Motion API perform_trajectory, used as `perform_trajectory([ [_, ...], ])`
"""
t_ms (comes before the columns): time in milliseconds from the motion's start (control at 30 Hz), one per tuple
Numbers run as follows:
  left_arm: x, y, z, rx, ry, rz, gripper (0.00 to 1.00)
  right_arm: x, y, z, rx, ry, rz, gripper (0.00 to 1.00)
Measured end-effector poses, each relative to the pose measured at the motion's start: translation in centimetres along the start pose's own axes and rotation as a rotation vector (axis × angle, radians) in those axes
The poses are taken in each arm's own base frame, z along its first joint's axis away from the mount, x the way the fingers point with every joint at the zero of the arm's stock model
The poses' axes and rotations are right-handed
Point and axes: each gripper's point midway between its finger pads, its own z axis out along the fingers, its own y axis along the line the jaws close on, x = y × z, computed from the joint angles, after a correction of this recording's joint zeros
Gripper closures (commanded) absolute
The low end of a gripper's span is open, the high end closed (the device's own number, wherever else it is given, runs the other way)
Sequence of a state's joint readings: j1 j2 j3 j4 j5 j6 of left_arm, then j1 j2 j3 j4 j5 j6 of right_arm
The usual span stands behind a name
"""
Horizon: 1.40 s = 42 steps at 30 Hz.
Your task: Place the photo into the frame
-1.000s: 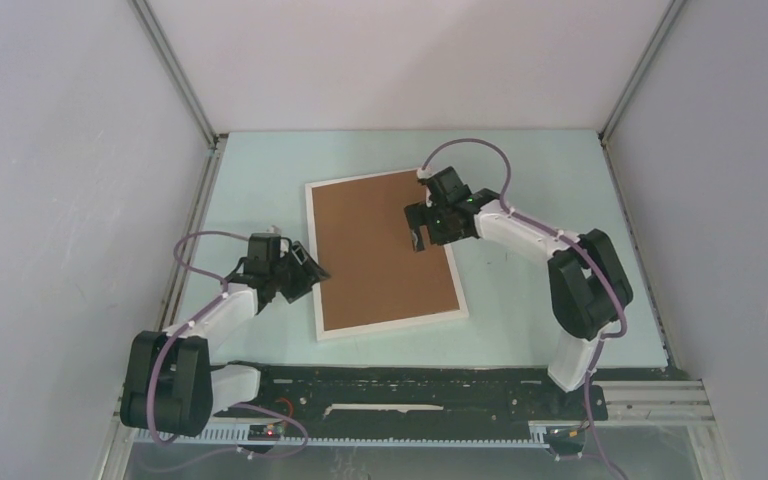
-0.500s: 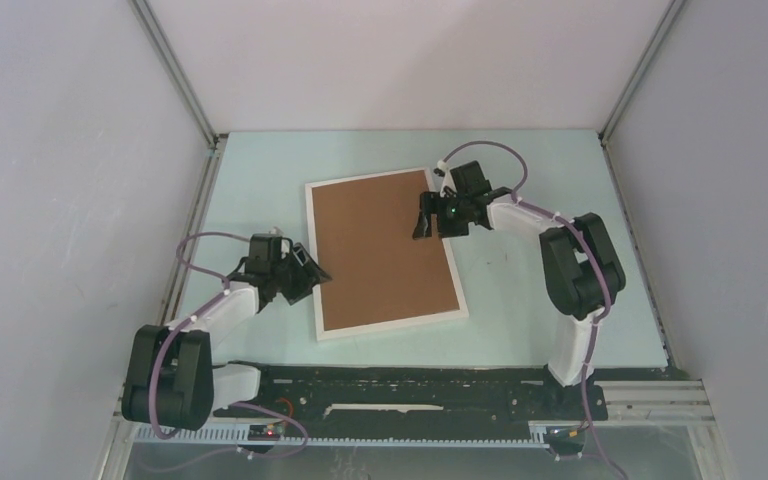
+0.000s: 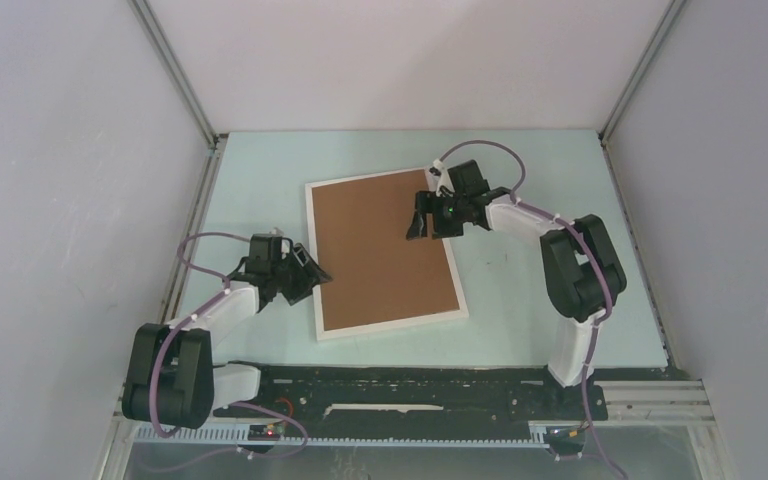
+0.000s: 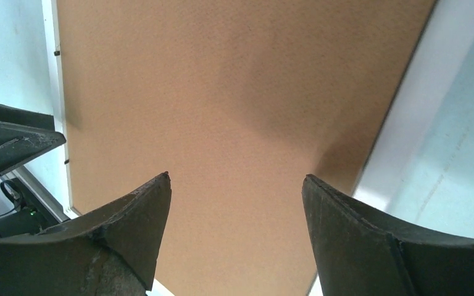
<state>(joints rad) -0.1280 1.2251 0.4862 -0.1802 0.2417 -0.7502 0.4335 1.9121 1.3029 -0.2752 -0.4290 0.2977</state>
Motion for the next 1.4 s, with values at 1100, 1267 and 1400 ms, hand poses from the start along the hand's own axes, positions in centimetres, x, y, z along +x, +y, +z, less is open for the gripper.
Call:
perform_trajectory([
  [1100,0.1,0.0,0.1,0.003,0.005,0.007,0.34,11.5,-2.6,-7.4,0.107,0.082,0.215,0.27],
  [1267,0.1,0.0,0.1,0.003,0.006,0.007,0.34,10.1,-1.1,-8.8,0.081,0.015,0.169,0.31],
  [1400,0.0,0.0,0.1,0.003,0.005,0.007,0.34,10.9,-0.9,-7.9,0.062,0.054,0.183,0.32],
])
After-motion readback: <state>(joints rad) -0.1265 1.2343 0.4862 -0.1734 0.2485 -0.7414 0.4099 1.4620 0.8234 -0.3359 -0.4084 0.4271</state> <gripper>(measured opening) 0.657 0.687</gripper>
